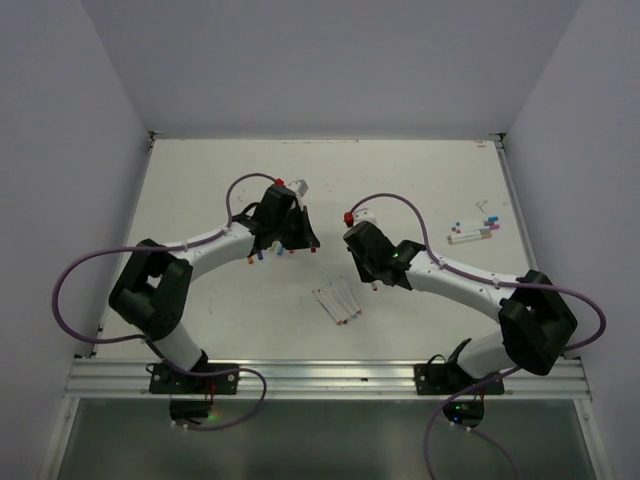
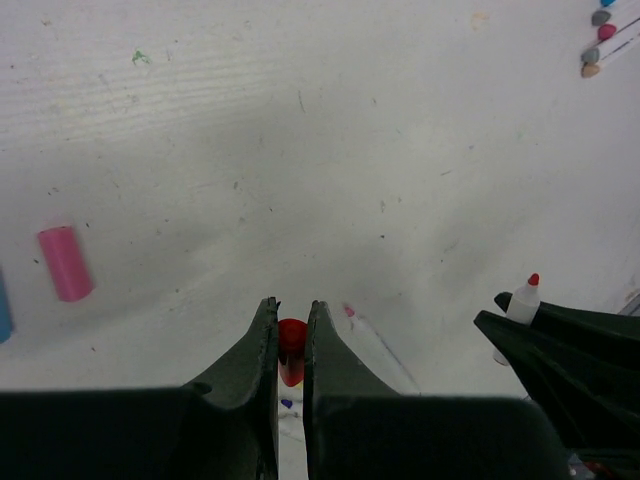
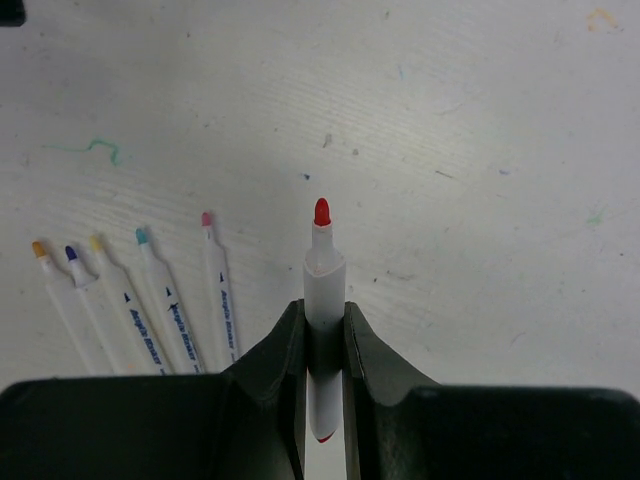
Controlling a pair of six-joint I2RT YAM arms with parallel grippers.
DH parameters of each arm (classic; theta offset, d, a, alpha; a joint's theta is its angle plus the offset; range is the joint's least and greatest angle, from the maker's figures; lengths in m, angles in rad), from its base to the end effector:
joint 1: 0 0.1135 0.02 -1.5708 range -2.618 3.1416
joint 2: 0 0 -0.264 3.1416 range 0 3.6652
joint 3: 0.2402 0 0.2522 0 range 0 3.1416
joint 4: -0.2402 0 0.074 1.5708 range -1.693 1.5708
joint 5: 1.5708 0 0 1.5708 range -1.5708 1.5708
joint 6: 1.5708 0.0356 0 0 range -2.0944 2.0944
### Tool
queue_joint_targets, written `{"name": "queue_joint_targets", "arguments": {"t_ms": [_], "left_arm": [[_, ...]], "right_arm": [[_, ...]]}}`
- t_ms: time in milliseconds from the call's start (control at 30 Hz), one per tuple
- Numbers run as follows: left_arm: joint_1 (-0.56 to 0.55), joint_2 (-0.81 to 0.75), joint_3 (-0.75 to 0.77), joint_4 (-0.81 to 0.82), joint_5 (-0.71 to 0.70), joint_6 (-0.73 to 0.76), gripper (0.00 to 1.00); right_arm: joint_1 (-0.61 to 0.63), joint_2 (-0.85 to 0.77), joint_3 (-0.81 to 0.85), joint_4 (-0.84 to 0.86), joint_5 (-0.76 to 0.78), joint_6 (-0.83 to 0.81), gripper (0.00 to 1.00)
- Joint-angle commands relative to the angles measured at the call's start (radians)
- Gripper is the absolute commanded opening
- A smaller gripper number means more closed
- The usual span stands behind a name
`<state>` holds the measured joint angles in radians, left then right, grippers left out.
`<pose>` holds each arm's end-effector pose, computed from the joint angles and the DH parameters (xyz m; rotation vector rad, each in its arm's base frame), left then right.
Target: Open the pen caps
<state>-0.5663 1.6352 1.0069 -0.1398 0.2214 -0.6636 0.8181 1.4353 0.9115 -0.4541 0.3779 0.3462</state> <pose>0.2900 -0.1936 0.2060 -0.0037 2.4829 -0.8324 0.2053 0.2000 0.2157 -0.4330 2.4125 0.0201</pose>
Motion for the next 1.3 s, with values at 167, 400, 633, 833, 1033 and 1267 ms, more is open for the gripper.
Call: {"name": "queue_joint_targets", "arguments": {"t_ms": [167,400,633,833,1033,1267], "left_arm": [[-0.006,0.069,0.113,-0.087,-0.108,0.085,0.0],[-0.004,0.12,0.147,-0.118,-0.171,0.119,0.0],[-0.004,0.163,0.13,-0.101,-0.169,0.117,0.0],[-0.006,0.173,0.127,-0.107,-0.195,0.125,0.0],[-0.004,0.189,0.124,-0.113,-0.217,0.133,0.0],[-0.004,0.221,0.14,-0.129,-0.263,0.15,0.0]], "right_arm": [[0.006,0.04,-0.046,0.068,-0.139,0.034,0.01],[0.007,0.066,-0.088,0.115,-0.185,0.051,0.06],[0.013,0.077,-0.1,0.155,-0.224,0.056,0.16],[0.018,0.089,-0.097,0.164,-0.229,0.063,0.24],[0.021,0.093,-0.091,0.166,-0.226,0.065,0.31],[0.023,0.041,-0.076,0.129,-0.185,0.071,0.39]]}}
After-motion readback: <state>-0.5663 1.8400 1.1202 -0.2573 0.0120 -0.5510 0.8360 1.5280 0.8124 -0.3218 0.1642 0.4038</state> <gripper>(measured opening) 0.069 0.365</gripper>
